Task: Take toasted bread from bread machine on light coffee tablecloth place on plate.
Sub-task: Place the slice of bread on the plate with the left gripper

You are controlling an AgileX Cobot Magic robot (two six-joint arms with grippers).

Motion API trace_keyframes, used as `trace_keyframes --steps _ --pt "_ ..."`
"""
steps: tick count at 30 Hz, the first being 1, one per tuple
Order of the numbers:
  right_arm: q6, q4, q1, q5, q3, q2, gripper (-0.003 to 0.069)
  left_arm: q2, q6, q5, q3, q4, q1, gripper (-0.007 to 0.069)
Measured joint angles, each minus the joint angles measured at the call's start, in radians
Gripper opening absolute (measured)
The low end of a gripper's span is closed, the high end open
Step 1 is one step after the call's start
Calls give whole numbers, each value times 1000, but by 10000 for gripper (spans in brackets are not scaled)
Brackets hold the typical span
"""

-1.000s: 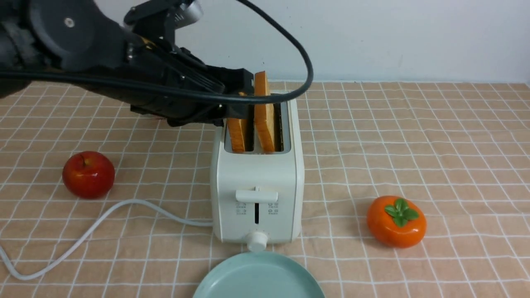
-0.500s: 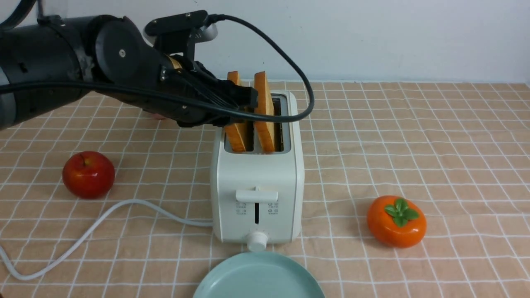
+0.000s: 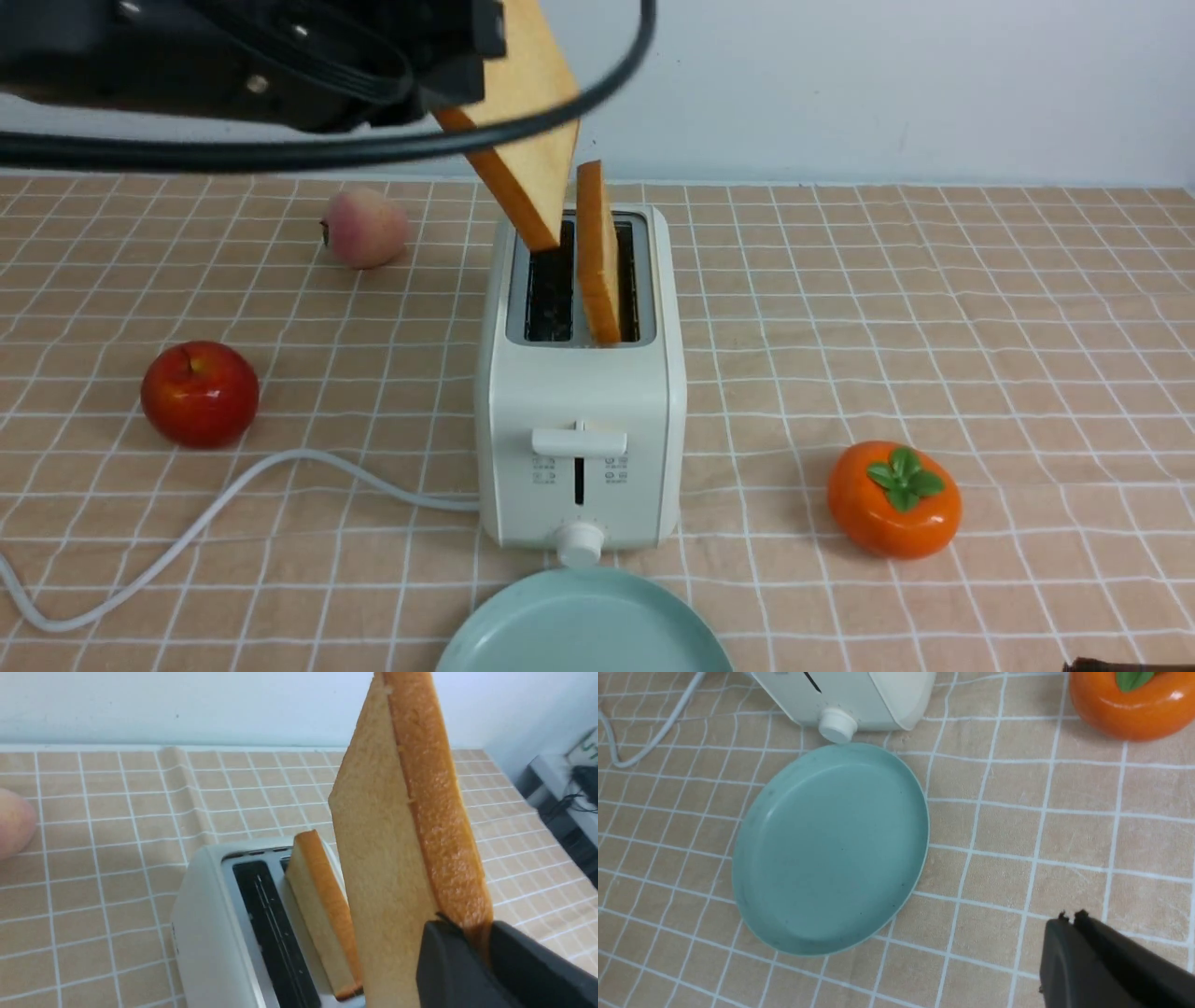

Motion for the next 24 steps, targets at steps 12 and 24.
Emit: trace_keyframes --steps 12,24 --pt "0 -4 0 -28 0 0 18 -164 157 232 387 -355 0 59" --pt "0 -51 0 -40 0 2 31 -36 895 -18 832 -1225 0 59"
